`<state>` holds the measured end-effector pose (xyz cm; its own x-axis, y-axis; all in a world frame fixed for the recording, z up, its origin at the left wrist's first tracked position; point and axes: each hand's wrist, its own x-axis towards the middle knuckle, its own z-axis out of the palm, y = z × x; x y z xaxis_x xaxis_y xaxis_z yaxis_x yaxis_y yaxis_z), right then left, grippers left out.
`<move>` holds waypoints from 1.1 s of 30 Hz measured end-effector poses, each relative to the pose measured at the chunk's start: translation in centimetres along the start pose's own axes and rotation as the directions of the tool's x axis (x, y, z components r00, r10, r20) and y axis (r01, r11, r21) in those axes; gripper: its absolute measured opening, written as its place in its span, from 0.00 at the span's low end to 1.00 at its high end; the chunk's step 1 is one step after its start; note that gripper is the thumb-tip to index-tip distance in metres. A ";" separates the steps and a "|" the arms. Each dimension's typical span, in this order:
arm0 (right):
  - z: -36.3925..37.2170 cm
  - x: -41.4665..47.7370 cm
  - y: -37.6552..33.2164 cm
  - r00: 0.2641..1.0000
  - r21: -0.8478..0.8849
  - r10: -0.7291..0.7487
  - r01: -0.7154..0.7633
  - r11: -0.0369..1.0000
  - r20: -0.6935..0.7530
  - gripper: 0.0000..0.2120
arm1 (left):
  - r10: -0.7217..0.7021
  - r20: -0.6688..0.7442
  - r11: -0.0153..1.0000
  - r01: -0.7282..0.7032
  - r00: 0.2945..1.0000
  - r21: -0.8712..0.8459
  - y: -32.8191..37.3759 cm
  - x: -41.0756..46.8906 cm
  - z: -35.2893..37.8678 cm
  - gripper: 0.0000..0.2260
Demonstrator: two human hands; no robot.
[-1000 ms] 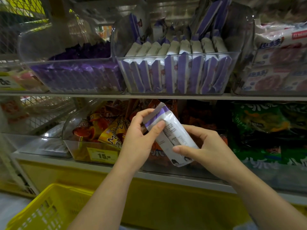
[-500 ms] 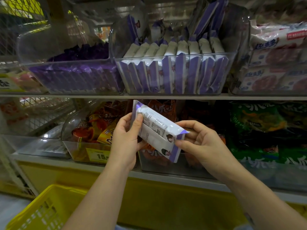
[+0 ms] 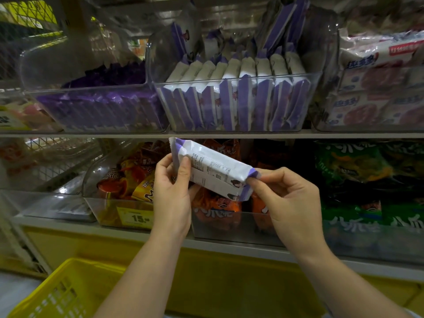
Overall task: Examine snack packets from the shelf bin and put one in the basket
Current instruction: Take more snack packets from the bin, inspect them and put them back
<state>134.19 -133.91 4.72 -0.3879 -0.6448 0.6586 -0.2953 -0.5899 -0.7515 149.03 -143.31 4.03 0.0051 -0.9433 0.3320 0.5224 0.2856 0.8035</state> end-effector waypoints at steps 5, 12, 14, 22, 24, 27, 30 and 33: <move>0.2 -0.6 0.1 0.971 -0.139 -0.235 0.238 0.961 0.037 0.04 | 0.010 0.022 0.992 -0.008 1.000 -0.124 0.0 0.0 0.4 0.18; 0.9 -0.9 0.0 0.976 -0.050 -0.201 0.206 0.977 0.088 0.09 | -0.077 0.087 0.996 0.080 0.993 -0.035 -1.0 -1.0 1.4 0.32; 0.8 -0.8 -0.1 0.993 0.031 -0.104 0.102 0.994 0.060 0.06 | -0.085 0.127 0.996 0.088 0.988 -0.020 -1.2 -1.0 1.4 0.36; 0.2 -0.2 0.3 0.993 0.145 0.119 -0.118 0.982 0.004 0.05 | -0.035 0.233 0.989 0.000 0.972 0.147 -1.3 -1.7 1.8 0.49; 0.1 -0.2 0.3 0.990 0.154 0.142 -0.141 0.978 0.005 0.05 | -0.027 0.239 0.985 -0.015 0.971 0.171 -1.3 -1.9 1.9 0.51; 0.1 -0.2 0.1 0.986 0.199 0.162 -0.167 0.966 0.042 0.06 | -0.018 0.227 0.987 -0.019 0.974 0.160 -0.9 -1.8 1.7 0.50; 0.3 -0.4 -0.4 0.982 0.212 0.146 -0.168 0.963 0.116 0.06 | -0.022 0.065 0.993 0.014 0.998 0.120 -0.3 -1.1 1.3 0.43; 0.5 -0.7 -0.9 0.977 0.210 0.125 -0.161 0.964 0.172 0.06 | -0.134 -0.055 0.991 0.132 0.989 -0.035 0.5 -0.4 0.6 0.33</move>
<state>135.17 -133.19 5.00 -0.2661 -0.7875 0.5559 -0.0390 -0.5675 -0.8225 148.82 -142.71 4.61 -0.0182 -0.9809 0.1937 0.5481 0.1522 0.8224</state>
